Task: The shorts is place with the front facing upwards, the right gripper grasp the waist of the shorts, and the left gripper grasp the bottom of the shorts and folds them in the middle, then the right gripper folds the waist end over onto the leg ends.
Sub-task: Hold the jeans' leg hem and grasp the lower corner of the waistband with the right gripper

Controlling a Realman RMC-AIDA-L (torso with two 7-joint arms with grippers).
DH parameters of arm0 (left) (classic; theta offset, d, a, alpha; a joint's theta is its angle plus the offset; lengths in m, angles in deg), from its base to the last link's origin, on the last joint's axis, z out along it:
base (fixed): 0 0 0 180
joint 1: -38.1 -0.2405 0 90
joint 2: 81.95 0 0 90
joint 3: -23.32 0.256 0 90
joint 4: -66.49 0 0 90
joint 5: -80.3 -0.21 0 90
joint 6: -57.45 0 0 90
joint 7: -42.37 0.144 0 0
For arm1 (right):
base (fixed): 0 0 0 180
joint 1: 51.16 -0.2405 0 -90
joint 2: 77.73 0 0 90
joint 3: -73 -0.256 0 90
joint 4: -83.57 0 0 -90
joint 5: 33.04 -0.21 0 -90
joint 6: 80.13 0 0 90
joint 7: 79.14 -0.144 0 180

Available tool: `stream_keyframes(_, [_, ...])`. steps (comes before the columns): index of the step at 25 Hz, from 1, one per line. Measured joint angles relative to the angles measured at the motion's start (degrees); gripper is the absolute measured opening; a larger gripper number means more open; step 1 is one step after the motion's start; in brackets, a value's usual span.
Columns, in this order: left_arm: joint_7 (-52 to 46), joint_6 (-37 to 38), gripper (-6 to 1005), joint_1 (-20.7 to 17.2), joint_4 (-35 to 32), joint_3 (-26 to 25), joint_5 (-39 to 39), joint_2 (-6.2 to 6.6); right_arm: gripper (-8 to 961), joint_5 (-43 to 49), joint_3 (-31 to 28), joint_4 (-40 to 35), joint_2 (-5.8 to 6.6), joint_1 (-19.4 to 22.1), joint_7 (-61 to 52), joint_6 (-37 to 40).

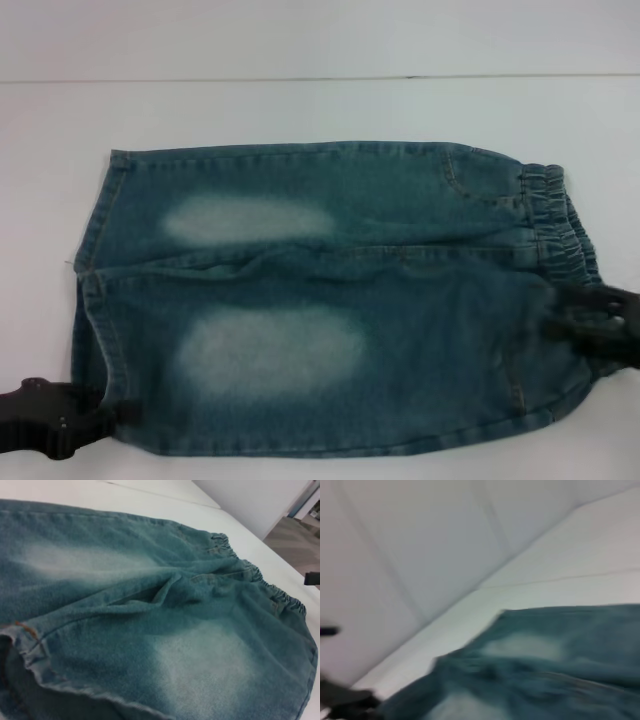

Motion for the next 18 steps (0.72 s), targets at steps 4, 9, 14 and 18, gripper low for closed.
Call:
stream_keyframes(4, [0.08,-0.39,228,0.02,0.09,-0.15,0.1,0.0,849,0.33,-2.73,-0.15,2.12,3.92,-2.85,-1.11])
stream_keyframes(9, [0.18,-0.53,116,0.08,0.16,-0.06,0.11,0.0,845,5.92,-6.95,-0.43,3.7,5.1,-5.07,-3.35])
stream_keyframes(14, [0.2,-0.6,41,0.16,0.29,-0.03,0.12,0.0,842,8.47,-8.28,-0.48,3.09,4.59,-2.15,-7.11])
stream_keyframes(18, [0.2,-0.61,2,0.18,0.42,0.0,0.12,0.0,840,8.64,-8.2,-0.77,2.73,3.88,-0.84,-7.65])
